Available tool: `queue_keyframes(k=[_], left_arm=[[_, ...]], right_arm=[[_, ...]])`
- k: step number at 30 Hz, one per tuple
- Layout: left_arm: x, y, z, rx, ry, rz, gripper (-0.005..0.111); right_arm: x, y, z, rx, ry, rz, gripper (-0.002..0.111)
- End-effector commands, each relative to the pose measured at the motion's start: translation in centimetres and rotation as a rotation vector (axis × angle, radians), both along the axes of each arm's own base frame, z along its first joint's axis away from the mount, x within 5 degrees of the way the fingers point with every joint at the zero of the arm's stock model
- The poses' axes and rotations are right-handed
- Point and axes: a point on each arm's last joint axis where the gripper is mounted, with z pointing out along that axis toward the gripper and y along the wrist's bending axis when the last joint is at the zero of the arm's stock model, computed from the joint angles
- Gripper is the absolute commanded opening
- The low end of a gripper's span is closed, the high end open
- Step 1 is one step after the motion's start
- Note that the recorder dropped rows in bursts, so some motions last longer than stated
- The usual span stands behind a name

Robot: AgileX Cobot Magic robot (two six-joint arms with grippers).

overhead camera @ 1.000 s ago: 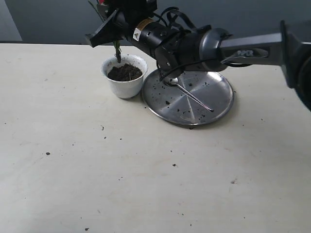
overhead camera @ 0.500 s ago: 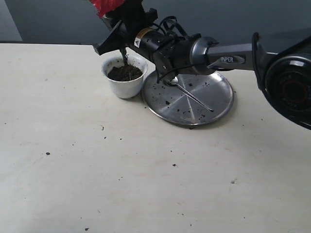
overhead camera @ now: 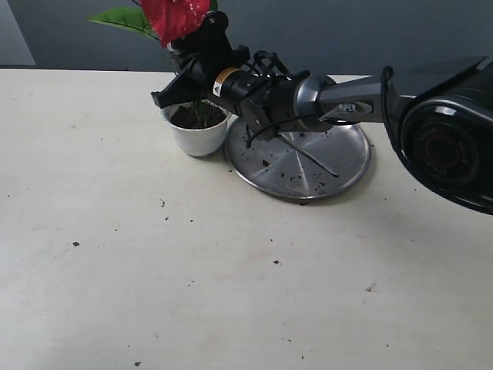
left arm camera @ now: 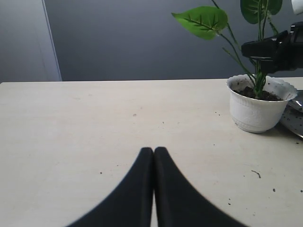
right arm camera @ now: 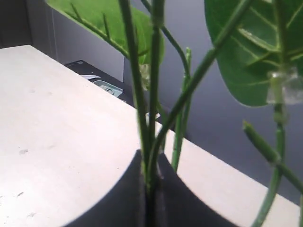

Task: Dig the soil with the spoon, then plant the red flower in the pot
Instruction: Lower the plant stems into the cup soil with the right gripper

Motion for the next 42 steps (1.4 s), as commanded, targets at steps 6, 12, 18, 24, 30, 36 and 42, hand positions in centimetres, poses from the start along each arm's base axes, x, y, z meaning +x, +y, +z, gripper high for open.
queue_keyframes(k=[6,12,18,24,30,36,42], left_arm=[[0.0,0.0,-0.1,-0.007,0.0,-0.005,0.001],[0.0,0.0,-0.1,-0.007,0.0,-0.005,0.001],[0.0,0.0,-0.1,-0.007,0.0,-0.005,0.001],[0.0,0.0,-0.1,-0.007,0.0,-0.005,0.001],[0.0,0.0,-0.1,-0.007,0.0,-0.005,0.001],[0.0,0.0,-0.1,-0.007,0.0,-0.005,0.001],[0.0,0.0,-0.1,-0.007,0.0,-0.005,0.001]], right_arm=[[-0.2,0.0,-1.4,-0.038,0.124,-0.023,0.0],[-0.9,0.7,-2.0,-0.063,0.187,-0.024,0.0],[-1.3,0.7,-2.6,-0.08,0.264,-0.044,0.0],[-1.4,0.5,-3.0,-0.097,0.326,-0.066,0.0],[-1.5,0.4,-3.2,-0.109,0.34,-0.068,0.0],[-1.7,0.3,-3.6,-0.141,0.38,-0.076,0.0],[-1.8,0.1,-3.9,-0.159,0.401,-0.079,0.0]])
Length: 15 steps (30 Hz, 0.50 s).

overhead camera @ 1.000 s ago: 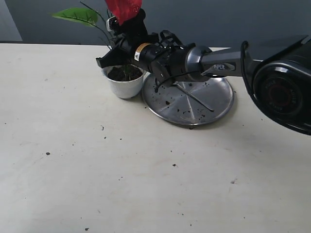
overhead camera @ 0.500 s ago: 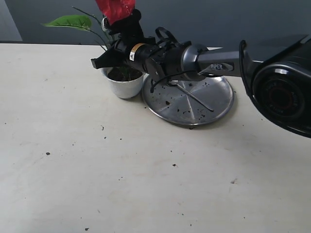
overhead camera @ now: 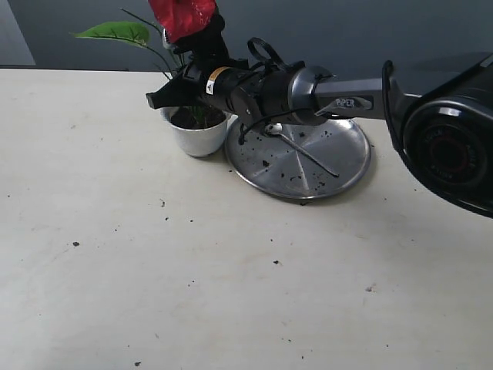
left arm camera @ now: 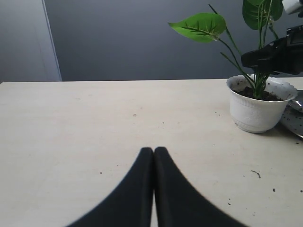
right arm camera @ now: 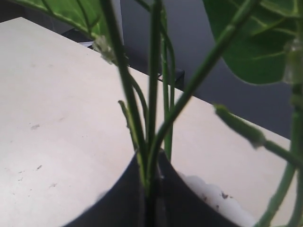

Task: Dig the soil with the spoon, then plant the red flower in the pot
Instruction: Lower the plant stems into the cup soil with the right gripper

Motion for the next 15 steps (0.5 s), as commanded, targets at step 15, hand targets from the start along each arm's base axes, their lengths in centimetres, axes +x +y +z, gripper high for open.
queue_keyframes(k=[15], left_arm=[[-0.02,-0.04,-0.11,-0.007,0.0,-0.005,0.001]], right_arm=[[-1.43,-0.96,-4.29,-0.138,0.269,-0.046,0.0]])
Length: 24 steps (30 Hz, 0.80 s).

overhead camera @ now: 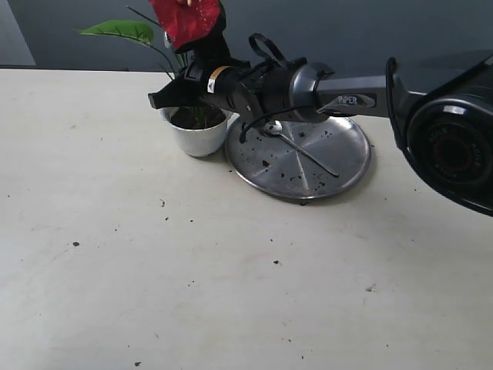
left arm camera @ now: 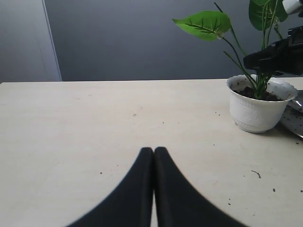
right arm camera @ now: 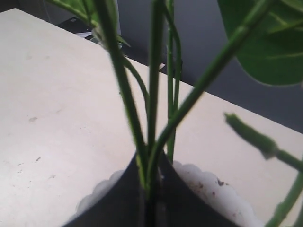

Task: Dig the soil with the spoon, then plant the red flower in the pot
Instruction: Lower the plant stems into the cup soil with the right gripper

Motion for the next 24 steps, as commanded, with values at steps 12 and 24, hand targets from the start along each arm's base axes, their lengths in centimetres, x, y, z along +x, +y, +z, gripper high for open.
queue_keyframes(k=[12,24], left_arm=[[0.0,0.0,-0.1,-0.007,0.0,-0.005,0.001],[0.0,0.0,-0.1,-0.007,0.0,-0.005,0.001]], right_arm=[[-1.5,-0.7,-4.4,-0.1,0.277,-0.057,0.0],[-1.9,-0.5,-6.6,-0.132,0.317,-0.051,0.0]])
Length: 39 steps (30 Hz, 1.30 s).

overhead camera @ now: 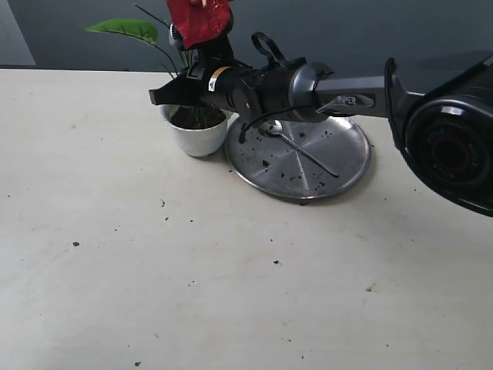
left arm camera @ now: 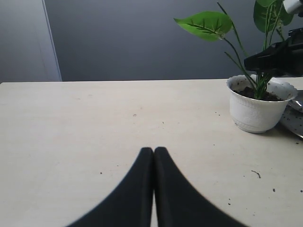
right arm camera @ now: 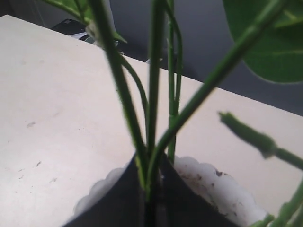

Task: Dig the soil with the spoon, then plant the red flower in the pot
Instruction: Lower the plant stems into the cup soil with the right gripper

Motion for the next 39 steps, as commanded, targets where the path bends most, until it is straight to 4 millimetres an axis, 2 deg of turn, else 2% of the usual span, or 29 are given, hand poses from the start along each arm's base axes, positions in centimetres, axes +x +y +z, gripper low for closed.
queue_keyframes(k=[1,11,17,32,35,39], left_arm=[[0.0,0.0,-0.1,-0.007,0.0,-0.005,0.001],[0.0,0.0,-0.1,-0.007,0.0,-0.005,0.001],[0.0,0.0,-0.1,-0.007,0.0,-0.005,0.001],[0.0,0.0,-0.1,-0.007,0.0,-0.005,0.001],[0.0,0.0,-0.1,-0.007,0.0,-0.005,0.001],[0.0,0.0,-0.1,-0.007,0.0,-0.005,0.001]], right_arm=[[-2.0,-0.5,-6.1,-0.164,0.261,0.001,0.0],[-2.2,-0.7,-7.1,-0.194,0.3,0.0,0.0],[-3.2,-1.6,-8.8,-0.202,0.321,-0.008,0.0],[-3.2,-1.6,-8.7,-0.171,0.337,-0.031,0.0],[-3.2,-1.6,-8.7,-0.174,0.341,-0.031,0.006],[-3.2,-1.6,-8.4,-0.171,0.338,-0.03,0.019]])
